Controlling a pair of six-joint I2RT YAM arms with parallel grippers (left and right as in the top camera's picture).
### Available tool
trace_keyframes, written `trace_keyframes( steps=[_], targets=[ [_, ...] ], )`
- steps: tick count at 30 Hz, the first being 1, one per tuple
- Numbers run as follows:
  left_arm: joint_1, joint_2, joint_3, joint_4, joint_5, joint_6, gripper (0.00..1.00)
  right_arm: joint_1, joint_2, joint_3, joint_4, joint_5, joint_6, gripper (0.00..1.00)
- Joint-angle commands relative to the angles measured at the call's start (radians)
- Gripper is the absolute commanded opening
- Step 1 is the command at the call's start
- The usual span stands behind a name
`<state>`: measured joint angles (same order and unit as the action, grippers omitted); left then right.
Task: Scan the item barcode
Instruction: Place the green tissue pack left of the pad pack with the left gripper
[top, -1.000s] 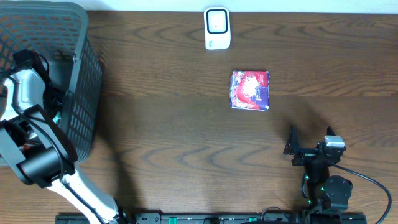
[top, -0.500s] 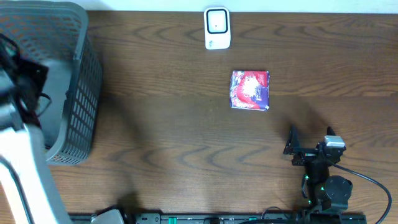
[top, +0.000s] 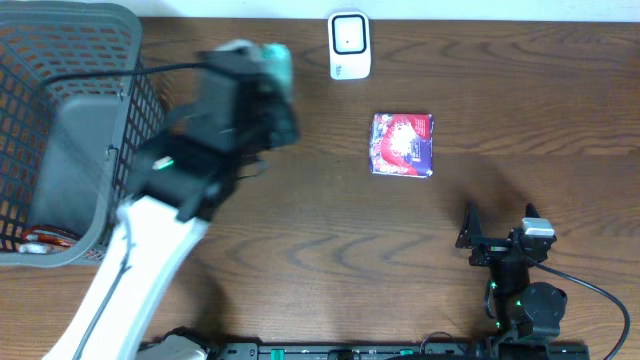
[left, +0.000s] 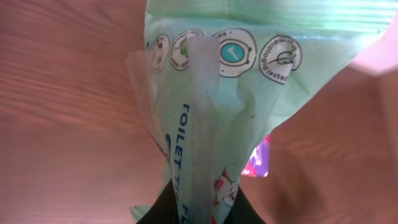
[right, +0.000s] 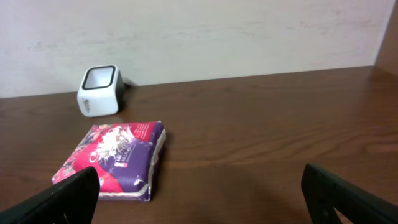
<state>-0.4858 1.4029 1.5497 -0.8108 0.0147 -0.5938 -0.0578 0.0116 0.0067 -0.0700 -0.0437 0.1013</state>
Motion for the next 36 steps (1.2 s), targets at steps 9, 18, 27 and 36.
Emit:
trace_keyframes(
  steps=[9,18,27,36],
  targets=[
    [-0.169,0.551,0.006,0.231,-0.136,0.025,0.08,-0.002,-0.005,-0.001,-0.005,0.009,-0.009,0.99],
    [-0.175,0.641,0.006,0.332,0.100,0.024,0.42,-0.002,-0.005,-0.001,-0.005,0.009,-0.009,0.99],
    [-0.130,0.476,0.015,0.342,0.128,0.072,0.61,-0.002,-0.005,-0.001,-0.005,0.009,-0.009,0.99],
    [0.142,0.043,0.021,0.237,-0.213,0.114,0.74,-0.002,-0.005,-0.001,-0.005,0.009,-0.009,0.99]
  ],
)
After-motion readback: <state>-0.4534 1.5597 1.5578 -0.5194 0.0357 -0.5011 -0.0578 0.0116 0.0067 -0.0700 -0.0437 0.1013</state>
